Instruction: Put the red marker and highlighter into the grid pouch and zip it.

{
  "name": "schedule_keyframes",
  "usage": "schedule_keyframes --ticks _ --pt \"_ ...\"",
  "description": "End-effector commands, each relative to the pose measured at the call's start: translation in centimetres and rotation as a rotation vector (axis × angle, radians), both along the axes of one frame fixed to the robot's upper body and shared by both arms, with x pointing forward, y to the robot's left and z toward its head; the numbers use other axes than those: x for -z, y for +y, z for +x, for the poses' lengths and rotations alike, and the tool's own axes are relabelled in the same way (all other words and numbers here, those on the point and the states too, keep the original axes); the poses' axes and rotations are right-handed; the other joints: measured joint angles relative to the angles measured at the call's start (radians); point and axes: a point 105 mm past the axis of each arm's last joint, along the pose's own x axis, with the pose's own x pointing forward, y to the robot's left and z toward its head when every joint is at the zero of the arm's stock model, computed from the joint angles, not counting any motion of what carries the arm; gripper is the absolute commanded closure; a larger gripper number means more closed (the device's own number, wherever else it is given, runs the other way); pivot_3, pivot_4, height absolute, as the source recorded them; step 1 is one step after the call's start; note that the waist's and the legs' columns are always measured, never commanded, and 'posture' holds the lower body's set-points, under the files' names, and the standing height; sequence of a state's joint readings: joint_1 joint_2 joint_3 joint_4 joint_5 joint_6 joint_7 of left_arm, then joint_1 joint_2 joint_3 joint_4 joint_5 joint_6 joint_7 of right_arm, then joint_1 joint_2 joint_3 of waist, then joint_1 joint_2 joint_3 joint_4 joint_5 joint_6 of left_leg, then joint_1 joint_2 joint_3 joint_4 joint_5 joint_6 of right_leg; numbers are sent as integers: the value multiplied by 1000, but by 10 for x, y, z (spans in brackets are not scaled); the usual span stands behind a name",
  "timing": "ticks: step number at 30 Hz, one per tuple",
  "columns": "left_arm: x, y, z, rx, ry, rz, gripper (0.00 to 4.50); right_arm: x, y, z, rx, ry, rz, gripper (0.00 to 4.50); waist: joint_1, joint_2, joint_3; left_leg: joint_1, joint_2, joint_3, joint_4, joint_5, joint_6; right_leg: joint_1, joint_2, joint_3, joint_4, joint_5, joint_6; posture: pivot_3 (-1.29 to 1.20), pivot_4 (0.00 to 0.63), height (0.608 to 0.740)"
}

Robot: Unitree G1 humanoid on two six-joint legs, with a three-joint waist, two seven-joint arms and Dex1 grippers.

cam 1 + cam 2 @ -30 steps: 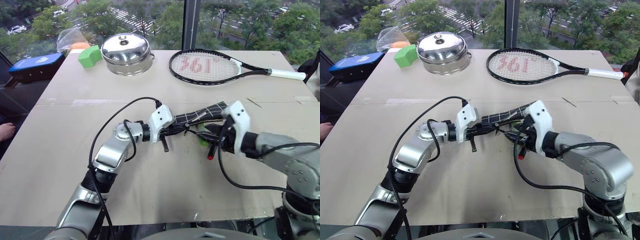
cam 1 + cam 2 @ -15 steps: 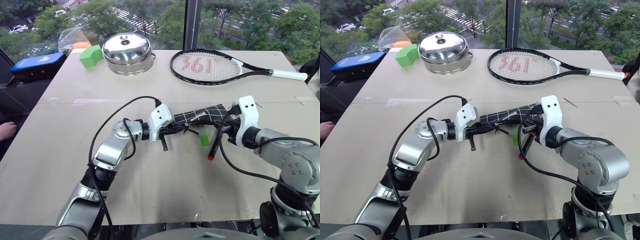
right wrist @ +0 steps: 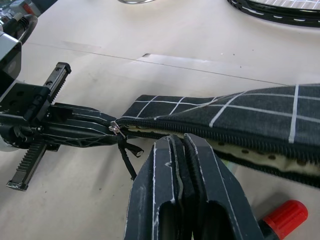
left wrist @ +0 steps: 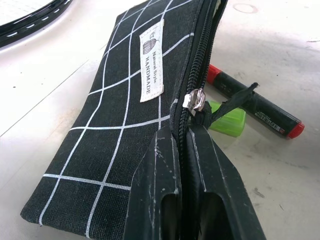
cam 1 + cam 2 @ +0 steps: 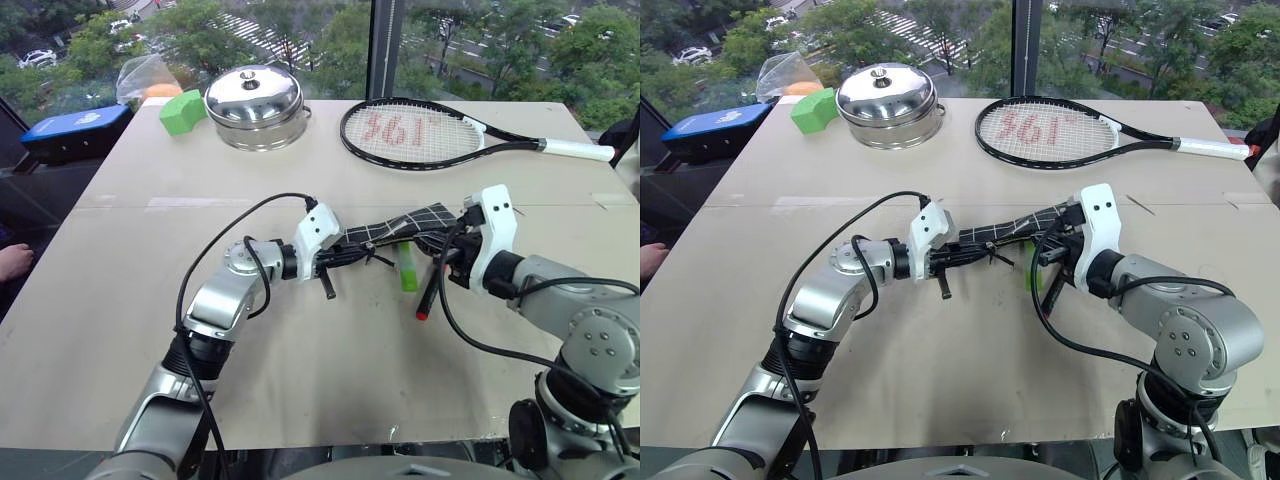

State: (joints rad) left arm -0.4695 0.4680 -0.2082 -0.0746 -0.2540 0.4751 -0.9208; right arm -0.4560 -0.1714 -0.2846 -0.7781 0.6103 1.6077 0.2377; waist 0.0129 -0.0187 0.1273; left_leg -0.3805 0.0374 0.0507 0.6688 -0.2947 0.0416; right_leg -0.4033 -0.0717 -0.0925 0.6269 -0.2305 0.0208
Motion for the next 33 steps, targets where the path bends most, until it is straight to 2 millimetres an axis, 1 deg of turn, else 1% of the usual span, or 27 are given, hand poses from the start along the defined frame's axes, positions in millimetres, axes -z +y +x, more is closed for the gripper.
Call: schedule_keyframes --ticks 1,10,13,14,16,19,20,21,24,26,28,29,30,31,32,33 --pt "-17 -5 -3 29 -59 -20 4500 -4 -2 0 19 -21 -11 4425 0 0 0 0 0 0 0 0 0 0 0 0 0 0 0 0 150 740" --pt "-18 -10 -8 55 -59 -23 4500 7 -6 17 89 10 -29 4425 0 0 0 0 0 0 0 0 0 0 0 0 0 0 0 0 150 740" --pt "-18 -12 -10 68 -60 -17 4500 6 0 27 80 -30 -70 4425 -1 0 0 0 0 0 0 0 0 0 0 0 0 0 0 0 150 740" --pt "-18 -13 -10 70 -60 -15 4500 6 3 29 63 -49 -110 4425 -1 0 0 0 0 0 0 0 0 0 0 0 0 0 0 0 150 740" --pt "-18 -13 -10 68 -59 -15 4500 9 9 30 23 -90 -197 4425 -1 0 0 0 0 1 0 0 0 0 0 1 0 0 0 0 150 740" --pt "-18 -10 -5 56 -63 5 4500 21 31 34 -127 -263 -511 4425 -4 1 0 0 0 1 0 0 0 0 0 1 -1 0 0 0 150 740" --pt "-18 -9 -4 50 -62 10 4500 28 37 36 -190 -333 -626 4425 -6 0 0 0 -1 1 0 0 0 0 0 1 -1 0 0 0 150 740" --pt "-18 -8 -3 44 -60 12 4500 33 40 38 -239 -381 -705 4425 -8 0 0 1 -1 1 0 0 0 0 0 1 -1 0 0 0 150 740" --pt "-17 -5 0 32 -58 23 4500 43 39 54 -320 -537 -963 4425 -10 0 0 0 -1 1 0 0 0 0 0 1 -1 0 0 0 150 740" --pt "-17 -5 1 29 -59 27 4500 47 39 61 -371 -596 -1057 4425 -9 0 1 0 -1 1 0 0 0 0 0 0 -1 0 1 0 150 740" --pt "-17 -5 1 27 -61 30 4500 45 36 68 -387 -642 -1119 4425 -9 0 1 0 0 1 0 1 -1 0 0 0 -1 0 1 0 150 740" --pt "-17 -4 1 23 -60 32 4500 42 35 73 -381 -669 -1143 3898 -8 0 1 0 0 1 0 2 -4 0 0 0 -1 0 1 0 150 740" --pt "-17 -3 2 18 -61 36 4500 40 34 76 -378 -684 -1157 3656 -8 0 1 0 0 1 0 2 -4 0 0 0 -1 0 1 0 150 740" --pt "-16 -1 3 8 -60 41 4500 37 33 78 -378 -700 -1172 3086 -8 0 1 0 0 2 0 3 -4 0 0 -1 -1 0 1 0 150 740" --pt "-15 1 5 -4 -58 47 4500 35 31 78 -381 -707 -1184 2770 -8 0 1 0 0 2 0 3 -5 0 0 -1 -1 0 1 0 150 740" --pt "-15 2 6 -12 -57 52 4500 35 30 79 -386 -710 -1192 2320 -7 0 1 0 0 2 0 3 -5 0 0 -1 -1 0 1 0 150 740"
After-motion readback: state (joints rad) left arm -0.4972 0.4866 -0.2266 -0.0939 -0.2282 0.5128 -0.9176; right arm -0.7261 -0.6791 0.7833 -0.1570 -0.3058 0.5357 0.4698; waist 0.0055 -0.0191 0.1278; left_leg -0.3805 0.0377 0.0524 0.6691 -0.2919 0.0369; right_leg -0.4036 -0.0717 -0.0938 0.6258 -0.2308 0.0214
